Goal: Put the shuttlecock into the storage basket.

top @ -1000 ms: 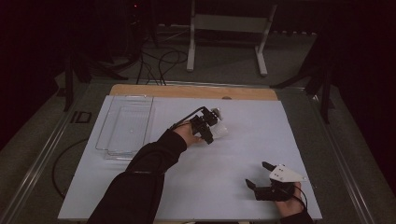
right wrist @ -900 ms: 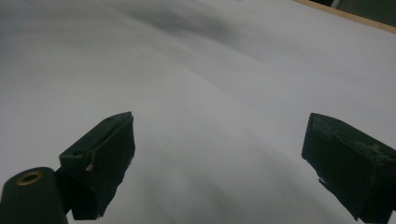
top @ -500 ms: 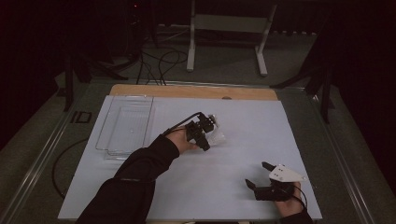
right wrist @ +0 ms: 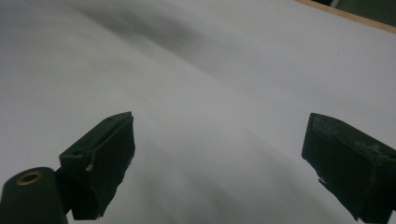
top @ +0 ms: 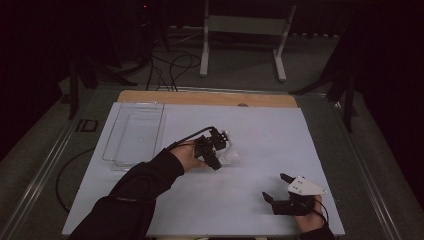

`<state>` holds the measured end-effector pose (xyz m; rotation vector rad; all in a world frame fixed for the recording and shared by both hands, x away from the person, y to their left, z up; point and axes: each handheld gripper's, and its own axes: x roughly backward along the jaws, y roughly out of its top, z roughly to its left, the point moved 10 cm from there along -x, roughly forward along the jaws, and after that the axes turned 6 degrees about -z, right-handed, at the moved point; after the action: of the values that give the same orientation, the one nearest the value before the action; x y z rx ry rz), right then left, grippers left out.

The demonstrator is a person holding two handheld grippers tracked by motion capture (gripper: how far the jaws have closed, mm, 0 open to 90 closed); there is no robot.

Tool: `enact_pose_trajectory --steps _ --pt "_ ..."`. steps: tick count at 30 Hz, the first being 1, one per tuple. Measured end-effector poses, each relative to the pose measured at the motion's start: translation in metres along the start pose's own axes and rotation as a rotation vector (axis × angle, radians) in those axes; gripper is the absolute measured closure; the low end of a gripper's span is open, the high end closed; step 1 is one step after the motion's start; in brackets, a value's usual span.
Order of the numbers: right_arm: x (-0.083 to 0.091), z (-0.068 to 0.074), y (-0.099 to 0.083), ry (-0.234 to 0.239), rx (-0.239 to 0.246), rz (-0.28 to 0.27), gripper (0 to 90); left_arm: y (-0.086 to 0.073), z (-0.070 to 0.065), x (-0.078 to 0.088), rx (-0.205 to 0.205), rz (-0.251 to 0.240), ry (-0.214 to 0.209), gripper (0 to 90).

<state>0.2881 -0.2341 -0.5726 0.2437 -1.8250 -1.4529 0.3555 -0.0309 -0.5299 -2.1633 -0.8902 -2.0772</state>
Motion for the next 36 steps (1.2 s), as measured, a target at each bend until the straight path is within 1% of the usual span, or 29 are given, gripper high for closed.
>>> enact_pose_trajectory --steps 1,6,9,10,11,12,13,15,18,19,22,23,24,25,26,27,28,29,30,32,33,34,35,36 --pt "0.000 0.000 0.000 0.001 -0.002 0.000 9.5 -0.003 -0.002 0.004 -0.015 0.008 0.000 66.6" --pt "0.000 0.000 0.000 -0.001 -0.002 0.000 9.5 -0.008 -0.006 0.011 -0.028 0.002 -0.005 66.6" --pt "0.000 0.000 0.000 0.001 -0.004 -0.001 9.5 -0.014 -0.011 0.020 -0.041 0.002 -0.013 66.6" --pt "0.000 0.000 0.000 0.001 -0.004 -0.001 9.5 -0.014 -0.011 0.020 -0.041 0.002 -0.013 66.6" --pt "0.000 0.000 0.000 0.001 -0.003 -0.001 9.5 -0.016 -0.013 0.023 -0.050 0.001 -0.012 66.6" --pt "0.000 0.000 0.000 0.001 -0.003 -0.001 9.5 -0.016 -0.013 0.023 -0.050 0.001 -0.012 66.6" --pt "0.000 0.000 0.000 0.001 -0.003 0.000 9.5 -0.019 -0.016 0.028 -0.067 0.000 -0.015 66.6" --pt "0.000 0.000 0.000 0.000 -0.002 0.000 9.5 -0.022 -0.017 0.030 -0.073 -0.001 -0.023 66.6" --pt "0.000 0.000 0.000 -0.001 0.000 -0.001 9.5 -0.026 -0.016 0.032 -0.073 0.003 -0.021 66.5" --pt "0.000 0.000 0.000 -0.001 0.001 0.000 9.5 -0.031 -0.017 0.034 -0.078 0.009 -0.025 66.6" --pt "0.000 0.000 0.000 -0.002 0.002 0.000 9.5 -0.035 -0.018 0.037 -0.079 0.012 -0.030 66.6" --pt "0.000 0.000 0.000 -0.002 0.002 0.000 9.5 -0.038 -0.017 0.040 -0.076 0.014 -0.022 66.5" --pt "0.000 0.000 0.000 -0.002 0.002 0.000 9.5 -0.038 -0.017 0.040 -0.076 0.014 -0.022 66.5" --pt "0.000 0.000 0.000 -0.001 0.003 0.001 9.5 -0.042 -0.016 0.044 -0.073 0.013 -0.027 66.5" --pt "0.000 0.000 0.000 -0.001 0.003 0.001 9.5 -0.042 -0.016 0.044 -0.073 0.013 -0.027 66.5" --pt "0.000 0.000 0.001 -0.001 0.004 0.000 9.5 -0.046 -0.015 0.048 -0.068 0.011 -0.026 66.5" --pt "0.000 0.000 0.001 -0.001 0.004 0.000 9.5 -0.046 -0.015 0.048 -0.068 0.011 -0.026 66.5" --pt "0.000 0.001 0.001 0.000 0.006 0.001 9.5 -0.048 -0.014 0.052 -0.079 0.011 -0.028 66.5" --pt "0.000 0.001 0.001 0.000 0.006 0.001 9.5 -0.048 -0.014 0.052 -0.079 0.011 -0.028 66.5" --pt "0.000 0.001 0.001 0.001 0.007 0.001 9.5 -0.051 -0.013 0.058 -0.083 0.009 -0.022 66.5" --pt "0.000 0.001 0.001 -0.001 0.009 0.002 9.5 -0.052 -0.012 0.064 -0.077 0.000 -0.024 66.5" --pt "0.000 0.001 0.001 -0.001 0.009 0.002 9.5 -0.052 -0.012 0.064 -0.077 0.000 -0.024 66.5" --pt "0.000 0.001 0.001 -0.001 0.013 0.003 9.6 -0.055 -0.010 0.069 -0.073 -0.004 -0.016 66.5" --pt "0.000 0.001 0.001 -0.001 0.013 0.003 9.6 -0.055 -0.010 0.069 -0.073 -0.004 -0.016 66.5"
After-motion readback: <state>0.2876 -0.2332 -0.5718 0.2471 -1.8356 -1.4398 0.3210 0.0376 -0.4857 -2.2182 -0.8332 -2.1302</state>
